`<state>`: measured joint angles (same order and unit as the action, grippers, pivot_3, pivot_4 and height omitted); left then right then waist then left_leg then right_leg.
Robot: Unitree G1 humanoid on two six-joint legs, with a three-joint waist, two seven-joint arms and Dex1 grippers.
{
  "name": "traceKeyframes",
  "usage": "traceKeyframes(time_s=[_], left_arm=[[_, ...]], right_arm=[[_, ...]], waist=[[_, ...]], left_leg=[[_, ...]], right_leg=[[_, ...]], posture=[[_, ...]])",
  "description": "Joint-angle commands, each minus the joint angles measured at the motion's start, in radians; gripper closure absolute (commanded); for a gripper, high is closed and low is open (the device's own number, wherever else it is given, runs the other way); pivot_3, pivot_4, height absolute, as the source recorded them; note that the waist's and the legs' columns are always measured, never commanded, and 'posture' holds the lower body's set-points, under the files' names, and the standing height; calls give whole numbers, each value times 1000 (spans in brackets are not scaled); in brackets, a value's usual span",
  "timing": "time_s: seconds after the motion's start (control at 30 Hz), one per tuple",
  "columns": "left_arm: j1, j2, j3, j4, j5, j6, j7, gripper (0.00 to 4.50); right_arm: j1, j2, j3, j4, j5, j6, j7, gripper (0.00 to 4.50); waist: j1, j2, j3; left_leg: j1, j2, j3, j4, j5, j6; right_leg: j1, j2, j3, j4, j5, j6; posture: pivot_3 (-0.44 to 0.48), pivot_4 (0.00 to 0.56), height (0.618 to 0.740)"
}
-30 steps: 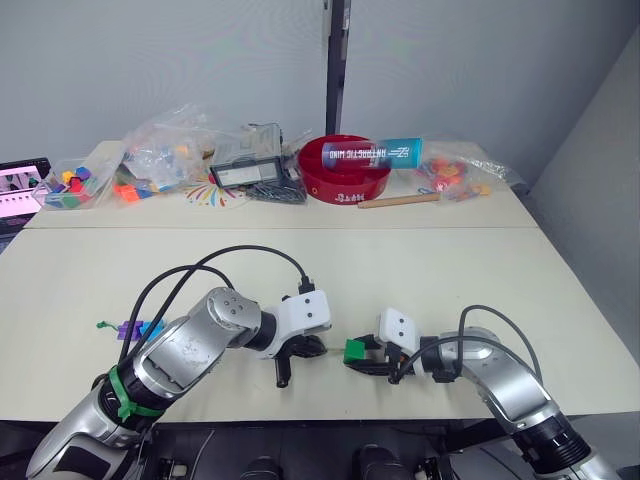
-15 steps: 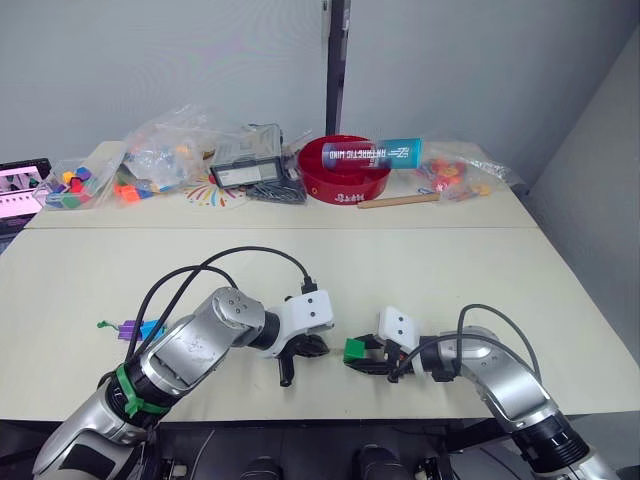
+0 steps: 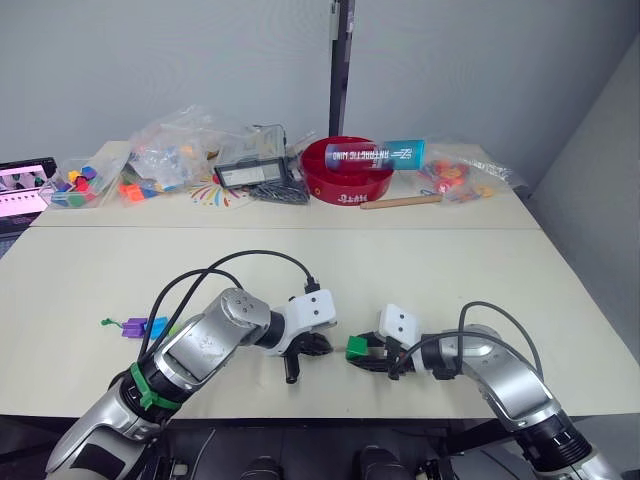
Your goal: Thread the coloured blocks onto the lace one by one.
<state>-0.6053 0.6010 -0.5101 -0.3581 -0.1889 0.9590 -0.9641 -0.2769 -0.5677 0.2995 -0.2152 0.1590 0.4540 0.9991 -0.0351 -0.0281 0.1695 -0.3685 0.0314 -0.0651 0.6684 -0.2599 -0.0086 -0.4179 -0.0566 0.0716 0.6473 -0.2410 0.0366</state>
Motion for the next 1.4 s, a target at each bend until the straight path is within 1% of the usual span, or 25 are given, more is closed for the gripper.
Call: traceKeyframes(time_s=[0.03, 0.47, 0.6, 0.7, 0.93, 1.27, 1.4], left_arm=[[-35, -38, 19, -30, -5, -47, 24, 4500], [-32, -32, 49, -46, -12, -30, 38, 4500], [-11, -10, 57, -77, -27, -23, 26, 4500], [20, 20, 65, -99, -32, -23, 20, 4500], [19, 28, 70, -101, -37, -22, 23, 4500], [30, 60, 73, -98, -47, -30, 27, 4500], [46, 83, 80, -113, -56, -26, 26, 4500]], right_arm=[[19, 21, 61, -27, 8, -11, 20, 3312], [20, 12, 59, -14, 7, -19, 29, 3312], [24, 10, 52, -2, 9, -34, 31, 3312], [37, 6, 35, 37, 22, -73, 48, 3312], [33, -4, 14, 85, 46, -106, 86, 3312], [22, -14, 25, 121, 14, -121, 81, 3312], [15, -26, 34, 129, -10, -95, 66, 3312]], waist=[[0, 0, 0], [0, 0, 0], [-2, 0, 0], [-6, 0, 0], [-6, 0, 0], [-6, 0, 0], [-7, 0, 0]], left_leg=[[0, 0, 0, 0, 0, 0], [0, 0, 0, 0, 0, 0], [-1, 0, 0, 0, 0, 0], [-1, 0, 0, 0, 0, 0], [-1, 0, 0, 0, 0, 0], [-1, 0, 0, 0, 0, 0], [-1, 0, 0, 0, 0, 0]], right_leg=[[0, 0, 0, 0, 0, 0], [0, 0, 0, 0, 0, 0], [-1, 0, 0, 0, 0, 0], [-2, 0, 0, 0, 0, 0], [-2, 0, 0, 0, 0, 0], [-2, 0, 0, 0, 0, 0], [-2, 0, 0, 0, 0, 0]], posture=[[0, 150, 731], [0, 150, 731], [0, 150, 731], [0, 150, 731], [0, 150, 731], [0, 150, 731], [0, 150, 731]])
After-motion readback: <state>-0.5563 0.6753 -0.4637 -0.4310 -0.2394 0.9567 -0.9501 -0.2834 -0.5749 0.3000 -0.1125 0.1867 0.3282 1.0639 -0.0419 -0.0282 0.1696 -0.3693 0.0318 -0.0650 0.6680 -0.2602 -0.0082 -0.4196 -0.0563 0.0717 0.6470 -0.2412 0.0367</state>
